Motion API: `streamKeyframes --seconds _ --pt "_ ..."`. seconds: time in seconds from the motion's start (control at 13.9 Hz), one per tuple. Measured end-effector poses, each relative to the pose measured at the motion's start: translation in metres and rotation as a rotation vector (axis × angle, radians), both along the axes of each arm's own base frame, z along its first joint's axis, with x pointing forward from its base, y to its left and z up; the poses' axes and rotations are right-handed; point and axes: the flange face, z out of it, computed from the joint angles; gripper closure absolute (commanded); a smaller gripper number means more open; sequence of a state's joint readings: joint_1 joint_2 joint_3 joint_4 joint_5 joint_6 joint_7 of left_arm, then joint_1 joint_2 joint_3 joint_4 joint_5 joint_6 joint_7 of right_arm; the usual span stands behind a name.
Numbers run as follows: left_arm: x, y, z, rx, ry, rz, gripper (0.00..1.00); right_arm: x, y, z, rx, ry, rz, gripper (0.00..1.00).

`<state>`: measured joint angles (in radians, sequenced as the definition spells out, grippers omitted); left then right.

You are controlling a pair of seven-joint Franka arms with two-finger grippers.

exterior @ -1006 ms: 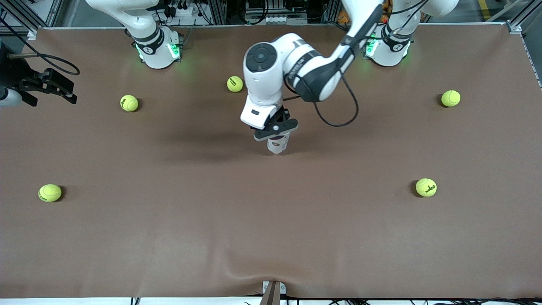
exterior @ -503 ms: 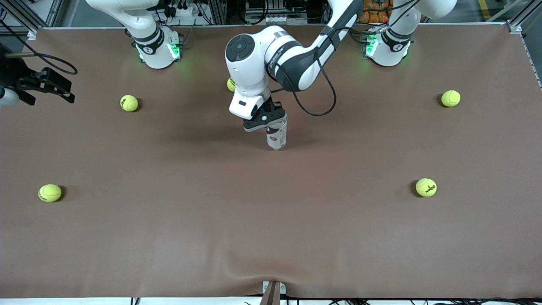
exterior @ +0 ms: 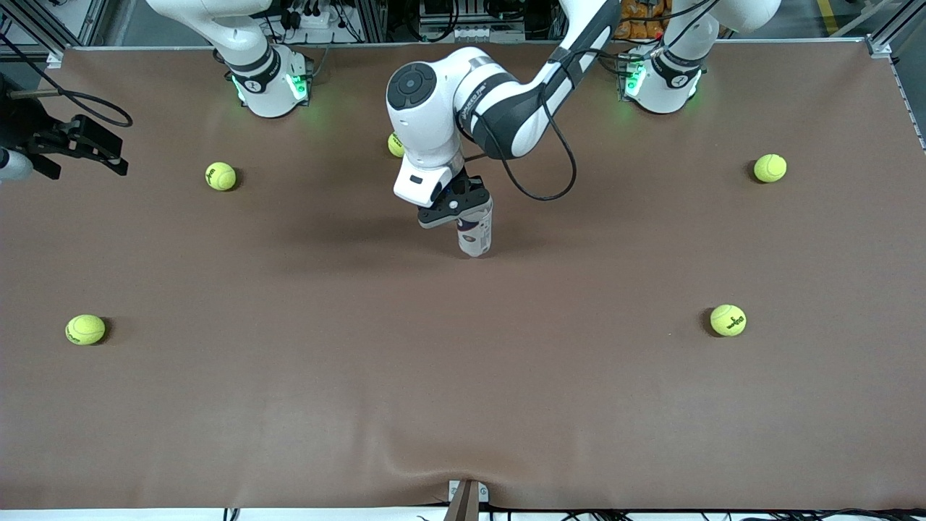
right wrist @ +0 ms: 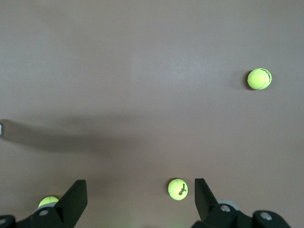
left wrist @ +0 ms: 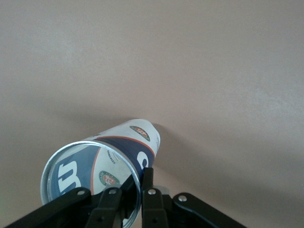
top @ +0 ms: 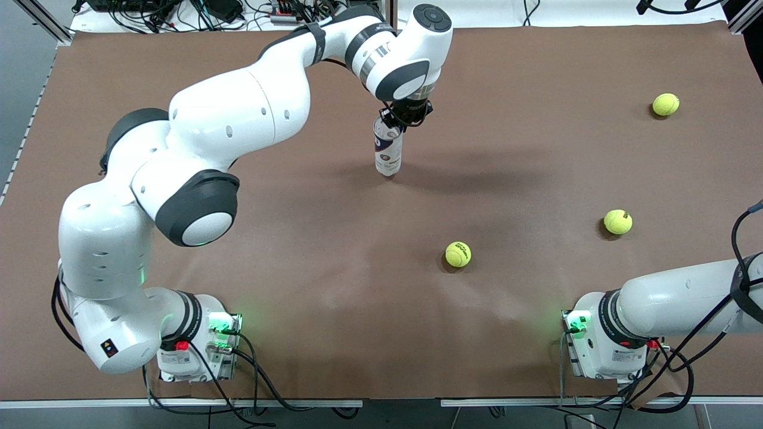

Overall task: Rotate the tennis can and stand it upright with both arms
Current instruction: 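Set the can upright on the table and open the left gripper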

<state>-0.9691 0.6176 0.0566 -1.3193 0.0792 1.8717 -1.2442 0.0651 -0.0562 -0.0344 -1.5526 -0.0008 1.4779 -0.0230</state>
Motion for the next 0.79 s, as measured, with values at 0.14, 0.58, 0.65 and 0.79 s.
streamKeyframes --seconds 0.14,0.58,0.65,0.79 --pt "0.001 0.000 -0.001 0.001 0.001 0.001 1.00 0.000 0.000 0.000 0.000 0.001 0.000 0.00" --pt "0.002 0.000 -0.010 0.005 0.003 0.001 1.00 -0.001 0.000 -0.001 0.000 0.007 0.001 0.00" --pt "0.002 0.000 -0.011 0.006 0.003 0.001 0.93 -0.001 0.000 -0.001 0.000 0.008 0.002 0.00" --pt "0.002 -0.001 -0.010 0.005 0.002 0.001 0.91 -0.001 0.000 -0.001 0.000 0.013 0.002 0.00"
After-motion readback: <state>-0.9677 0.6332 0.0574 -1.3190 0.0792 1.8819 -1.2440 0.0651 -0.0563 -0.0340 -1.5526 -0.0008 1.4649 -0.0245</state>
